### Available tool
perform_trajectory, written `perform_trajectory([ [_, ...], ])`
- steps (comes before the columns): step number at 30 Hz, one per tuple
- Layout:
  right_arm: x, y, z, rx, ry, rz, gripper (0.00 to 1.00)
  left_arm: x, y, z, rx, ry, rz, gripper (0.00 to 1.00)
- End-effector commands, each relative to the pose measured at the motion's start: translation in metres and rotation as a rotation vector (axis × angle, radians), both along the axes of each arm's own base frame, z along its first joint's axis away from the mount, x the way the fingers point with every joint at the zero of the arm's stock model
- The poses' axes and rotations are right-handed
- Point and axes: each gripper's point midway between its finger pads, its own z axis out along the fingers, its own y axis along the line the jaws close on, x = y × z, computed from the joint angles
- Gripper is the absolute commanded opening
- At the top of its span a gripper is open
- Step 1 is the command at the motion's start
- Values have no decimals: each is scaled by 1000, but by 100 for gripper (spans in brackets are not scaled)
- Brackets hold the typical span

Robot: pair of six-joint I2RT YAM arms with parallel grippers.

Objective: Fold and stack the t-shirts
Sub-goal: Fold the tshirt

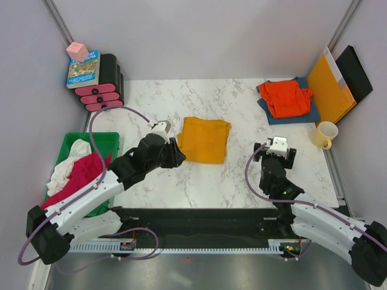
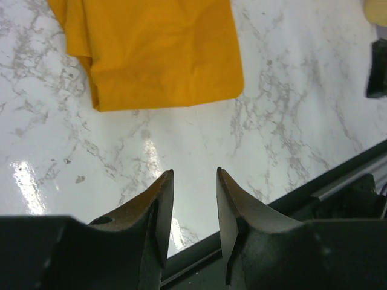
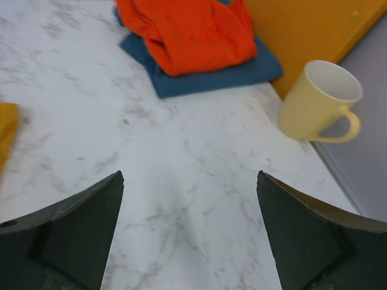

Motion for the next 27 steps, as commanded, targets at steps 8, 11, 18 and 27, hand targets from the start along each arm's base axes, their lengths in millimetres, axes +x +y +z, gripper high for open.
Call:
perform_trajectory([
  [8,78,-38,-38,-28,-57,-22,98,-34,-2,18,-2,-17,-44,42],
  [11,82,-25,-54,12,-82,142,98,-36,1,18,-4,-25,-47,42],
  [18,78,-48,-72,86,-103,73,98,-45,10,10,3,-23,-51,42],
  [27,97,-56,-79,147,-53,90,98,-39,-1,-3,28,-1,-70,42],
])
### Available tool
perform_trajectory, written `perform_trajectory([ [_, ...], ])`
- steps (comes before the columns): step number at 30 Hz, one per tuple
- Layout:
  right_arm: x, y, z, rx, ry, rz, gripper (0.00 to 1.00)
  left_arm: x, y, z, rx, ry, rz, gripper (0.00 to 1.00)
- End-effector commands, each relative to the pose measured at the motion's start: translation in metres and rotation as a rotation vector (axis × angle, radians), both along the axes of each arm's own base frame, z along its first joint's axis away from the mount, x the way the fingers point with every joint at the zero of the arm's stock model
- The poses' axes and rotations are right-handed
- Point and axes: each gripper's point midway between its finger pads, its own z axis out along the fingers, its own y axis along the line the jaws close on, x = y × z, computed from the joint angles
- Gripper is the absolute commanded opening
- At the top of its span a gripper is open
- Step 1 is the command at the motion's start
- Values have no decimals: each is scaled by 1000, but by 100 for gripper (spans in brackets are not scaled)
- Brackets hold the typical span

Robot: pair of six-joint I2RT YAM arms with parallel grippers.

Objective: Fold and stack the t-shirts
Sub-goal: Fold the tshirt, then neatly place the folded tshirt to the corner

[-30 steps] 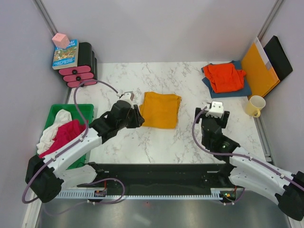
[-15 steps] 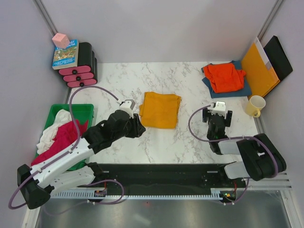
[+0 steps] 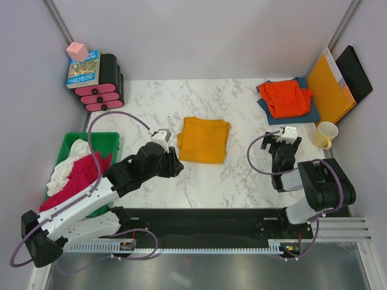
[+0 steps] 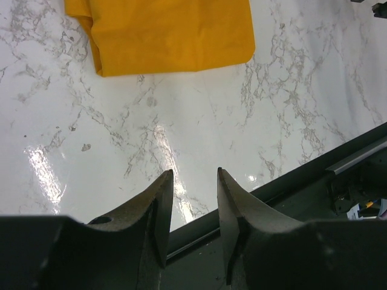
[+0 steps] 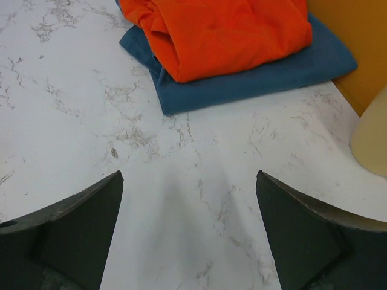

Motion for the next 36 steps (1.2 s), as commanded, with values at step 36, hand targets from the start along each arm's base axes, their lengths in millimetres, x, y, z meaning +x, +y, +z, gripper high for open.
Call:
perform_trajectory([
  [36,24,85,39,5,175,540,98,52,-32,19,289,-2,423,63],
])
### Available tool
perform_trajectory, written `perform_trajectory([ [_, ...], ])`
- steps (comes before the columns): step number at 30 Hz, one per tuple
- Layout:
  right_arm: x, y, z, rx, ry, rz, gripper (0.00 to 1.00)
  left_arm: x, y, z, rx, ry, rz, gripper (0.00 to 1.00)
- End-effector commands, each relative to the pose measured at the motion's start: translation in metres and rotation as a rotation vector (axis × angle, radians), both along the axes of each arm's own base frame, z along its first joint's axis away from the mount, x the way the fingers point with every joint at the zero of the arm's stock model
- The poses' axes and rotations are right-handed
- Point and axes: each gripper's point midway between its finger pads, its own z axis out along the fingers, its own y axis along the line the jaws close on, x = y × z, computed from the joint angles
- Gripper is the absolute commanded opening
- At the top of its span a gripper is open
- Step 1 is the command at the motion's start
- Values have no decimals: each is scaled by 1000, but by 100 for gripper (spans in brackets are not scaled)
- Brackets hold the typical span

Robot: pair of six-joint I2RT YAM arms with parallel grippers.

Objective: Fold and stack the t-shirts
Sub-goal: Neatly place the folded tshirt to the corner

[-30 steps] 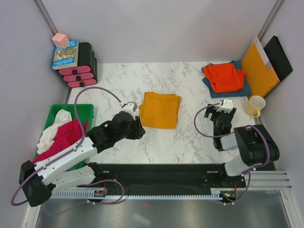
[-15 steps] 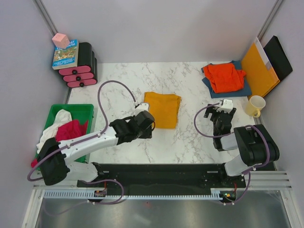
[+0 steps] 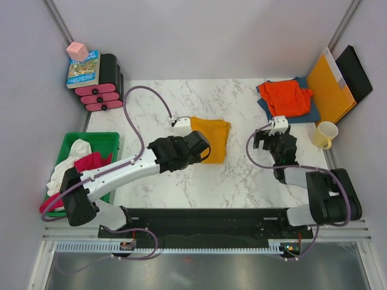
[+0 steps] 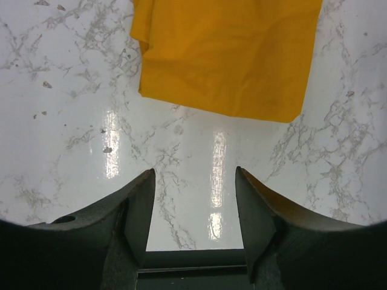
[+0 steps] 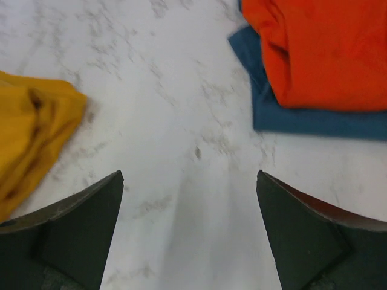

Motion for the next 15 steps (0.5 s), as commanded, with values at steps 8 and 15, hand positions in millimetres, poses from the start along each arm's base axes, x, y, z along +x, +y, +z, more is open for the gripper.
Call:
perform_trajectory([
  [8,12,85,56,166,607,486,98,74,-21,-17,149,-77,0,69],
  [15,-17,74,57,-101,538,474,98,131,-18,-72,10,17,-28,63],
])
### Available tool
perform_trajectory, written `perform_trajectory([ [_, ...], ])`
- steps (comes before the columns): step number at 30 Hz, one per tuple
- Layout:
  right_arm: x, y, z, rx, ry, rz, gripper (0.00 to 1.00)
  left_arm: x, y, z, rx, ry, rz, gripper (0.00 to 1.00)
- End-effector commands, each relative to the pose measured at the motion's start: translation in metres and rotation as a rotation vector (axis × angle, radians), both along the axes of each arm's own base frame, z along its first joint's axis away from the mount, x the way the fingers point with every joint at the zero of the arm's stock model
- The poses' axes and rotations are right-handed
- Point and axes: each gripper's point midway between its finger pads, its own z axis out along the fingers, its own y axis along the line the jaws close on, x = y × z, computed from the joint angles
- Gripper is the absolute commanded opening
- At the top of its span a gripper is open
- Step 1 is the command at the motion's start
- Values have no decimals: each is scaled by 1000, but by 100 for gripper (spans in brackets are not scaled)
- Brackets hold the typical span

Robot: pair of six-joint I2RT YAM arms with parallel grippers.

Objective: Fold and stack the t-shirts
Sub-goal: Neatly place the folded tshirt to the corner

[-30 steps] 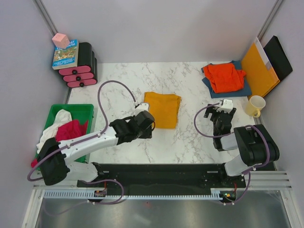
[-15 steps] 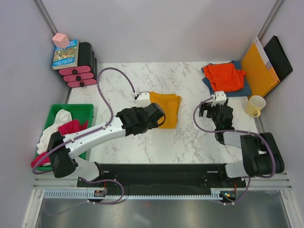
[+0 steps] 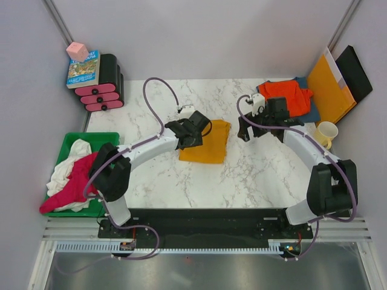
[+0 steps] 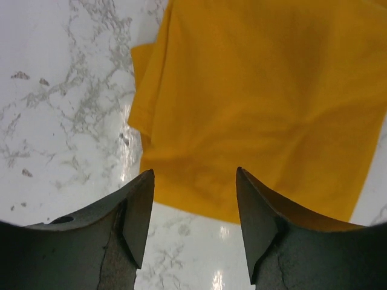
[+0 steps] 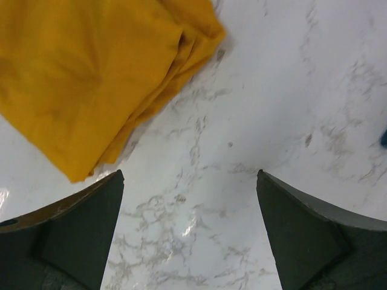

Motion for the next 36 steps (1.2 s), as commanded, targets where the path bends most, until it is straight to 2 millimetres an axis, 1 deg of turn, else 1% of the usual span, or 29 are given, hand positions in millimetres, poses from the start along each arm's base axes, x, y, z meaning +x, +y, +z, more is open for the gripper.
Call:
perform_trajectory([
  [1,-37,-12,-9,-88,37,-9,98,45,-14,-17,-83,-16,-72,63],
  [2,-36,-14,-7,-88,22,-26,97,53,-11,-23,-72,-7,-84,62],
  [3,-37,-15,-8,-63,38,-65,94,60,-14,-24,-84,-6,-89,61],
  [4,-38,-22,-14,-41,59,-117,89,65,-14,-28,-102,16,-100,61],
  [5,-34,-25,-15,-18,59,-156,68,69,-17,-38,-105,38,-107,60],
  [6,-36,-23,-18,-4,75,-147,64,71,-20,-40,-113,45,-117,59],
  [7,-42,-21,-26,-8,116,-113,62,72,-22,-45,-114,54,-128,57],
  [8,-45,-18,-29,-3,123,-85,63,73,-25,-48,-118,59,-133,56],
  [10,-45,-12,-26,33,101,-71,61,73,-29,-53,-130,74,-146,53],
  [11,-45,-8,-23,50,90,-60,45,71,-29,-60,-126,89,-145,51],
  [12,-44,-5,-21,63,87,-61,41,70,-30,-62,-131,98,-145,48],
  [13,-42,1,-20,66,90,-50,30,69,-30,-65,-135,104,-139,46],
  [14,-40,4,-20,72,96,-50,14,67,-29,-69,-132,114,-136,44],
  [15,-38,6,-21,80,104,-47,15,65,-28,-75,-126,125,-133,42],
  [16,-35,11,-23,90,123,-42,17,65,-27,-78,-124,130,-128,41],
  [17,-34,13,-24,97,130,-39,35,63,-25,-83,-120,140,-123,40],
  [18,-31,17,-24,103,133,-32,46,61,-25,-86,-119,148,-121,39],
  [19,-31,23,-27,121,149,-22,53,59,-24,-88,-122,155,-114,38],
  [20,-31,26,-28,130,151,-17,69,57,-23,-92,-122,161,-114,38],
  [22,-29,33,-33,139,156,-6,83,54,-22,-97,-127,173,-106,38],
  [23,-30,36,-35,153,169,-4,95,52,-21,-100,-126,182,-104,38],
  [24,-31,41,-43,154,190,3,98,51,-22,-102,-132,189,-104,38],
  [28,-28,53,-53,195,198,-14,98,46,-20,-105,-139,199,-94,37],
  [33,-25,66,-60,211,202,-5,98,39,-15,-108,-138,211,-89,37],
  [35,-20,70,-63,205,198,-5,98,38,-14,-107,-138,210,-87,37],
  [36,-16,71,-70,193,209,-13,98,38,-14,-107,-139,209,-83,37],
])
